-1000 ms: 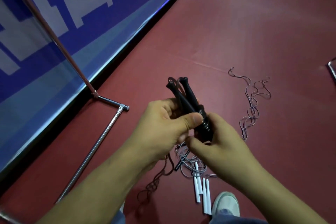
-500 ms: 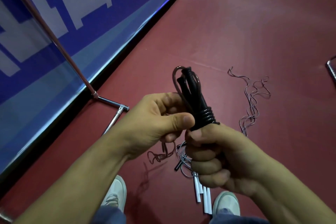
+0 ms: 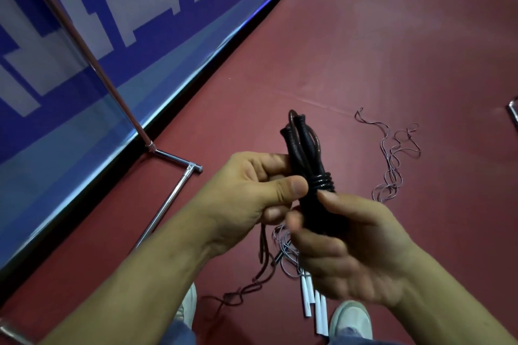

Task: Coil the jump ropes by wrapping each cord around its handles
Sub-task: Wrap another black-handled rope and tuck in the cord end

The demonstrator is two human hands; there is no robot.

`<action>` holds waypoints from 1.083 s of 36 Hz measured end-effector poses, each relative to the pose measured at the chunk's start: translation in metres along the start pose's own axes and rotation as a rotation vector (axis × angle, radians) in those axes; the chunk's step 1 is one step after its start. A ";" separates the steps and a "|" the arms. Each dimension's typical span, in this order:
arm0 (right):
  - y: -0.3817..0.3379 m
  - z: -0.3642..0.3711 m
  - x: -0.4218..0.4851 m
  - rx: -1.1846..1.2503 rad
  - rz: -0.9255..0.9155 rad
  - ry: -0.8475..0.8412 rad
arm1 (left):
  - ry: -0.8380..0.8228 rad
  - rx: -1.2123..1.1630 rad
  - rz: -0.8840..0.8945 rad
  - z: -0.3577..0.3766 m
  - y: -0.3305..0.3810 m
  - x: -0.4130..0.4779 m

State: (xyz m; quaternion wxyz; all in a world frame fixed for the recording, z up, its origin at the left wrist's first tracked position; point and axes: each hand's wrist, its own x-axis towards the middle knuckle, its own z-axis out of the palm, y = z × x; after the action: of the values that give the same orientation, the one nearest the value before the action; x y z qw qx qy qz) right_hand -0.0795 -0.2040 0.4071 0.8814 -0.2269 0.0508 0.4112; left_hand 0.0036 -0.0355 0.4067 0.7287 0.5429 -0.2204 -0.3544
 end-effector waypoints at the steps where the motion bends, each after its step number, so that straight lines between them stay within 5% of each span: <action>1: -0.002 0.001 0.001 -0.078 -0.042 0.126 | 0.047 0.018 -0.005 -0.002 -0.002 0.000; 7: 0.005 0.001 0.015 -0.610 -0.419 0.794 | 0.304 0.140 -0.048 0.001 -0.013 0.005; 13: 0.022 -0.010 0.031 -1.326 -0.361 1.078 | 0.300 0.282 -0.080 0.010 -0.021 0.006; 16: 0.019 -0.007 0.032 -1.301 -0.407 1.025 | 0.216 0.322 -0.101 0.000 -0.016 0.004; 22: 0.007 0.007 0.024 -0.833 -0.278 0.829 | 0.073 0.325 -0.080 -0.017 -0.006 0.000; 33: -0.001 0.005 0.002 -0.150 -0.044 0.011 | -0.078 0.006 -0.037 -0.009 -0.007 0.004; 36: -0.003 0.001 0.001 -0.159 -0.023 0.076 | -0.011 -0.008 -0.040 -0.004 -0.008 0.005; 39: -0.005 0.008 0.005 -0.475 -0.114 0.433 | 0.114 0.059 -0.042 -0.003 -0.008 0.005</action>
State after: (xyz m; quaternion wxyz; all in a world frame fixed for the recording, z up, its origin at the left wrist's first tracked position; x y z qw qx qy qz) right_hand -0.0736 -0.1999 0.4143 0.7942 -0.5109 0.1268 0.3037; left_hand 0.0067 -0.0389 0.3981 0.7161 0.5881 -0.1775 -0.3314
